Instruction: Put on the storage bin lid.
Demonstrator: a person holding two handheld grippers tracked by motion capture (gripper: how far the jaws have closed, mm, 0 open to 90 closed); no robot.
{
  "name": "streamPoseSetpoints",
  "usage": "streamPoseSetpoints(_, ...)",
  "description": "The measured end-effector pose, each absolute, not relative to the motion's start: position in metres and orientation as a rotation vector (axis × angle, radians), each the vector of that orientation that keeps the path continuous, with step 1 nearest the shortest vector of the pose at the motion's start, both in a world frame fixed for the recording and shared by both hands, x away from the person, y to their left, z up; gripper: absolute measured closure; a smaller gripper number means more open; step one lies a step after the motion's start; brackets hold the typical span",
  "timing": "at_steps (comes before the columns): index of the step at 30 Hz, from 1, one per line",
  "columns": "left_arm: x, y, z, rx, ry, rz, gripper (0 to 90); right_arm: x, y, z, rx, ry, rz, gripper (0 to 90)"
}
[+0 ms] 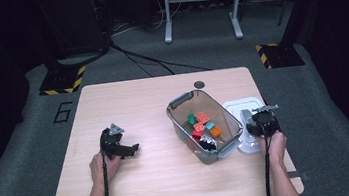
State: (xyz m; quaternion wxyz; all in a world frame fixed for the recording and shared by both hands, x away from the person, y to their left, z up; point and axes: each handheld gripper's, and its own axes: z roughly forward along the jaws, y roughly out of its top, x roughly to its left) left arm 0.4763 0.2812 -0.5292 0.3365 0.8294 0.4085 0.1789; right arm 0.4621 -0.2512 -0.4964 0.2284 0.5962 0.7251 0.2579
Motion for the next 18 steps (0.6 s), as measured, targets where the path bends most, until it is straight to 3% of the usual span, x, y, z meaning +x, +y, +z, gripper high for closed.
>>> streamPoseSetpoints(18, 0.477, 0.281, -0.529, 2.152, 1.082, 0.455, 0.0, 0.443, -0.27, -0.479, 1.624, 1.967, 0.769, 67.5)
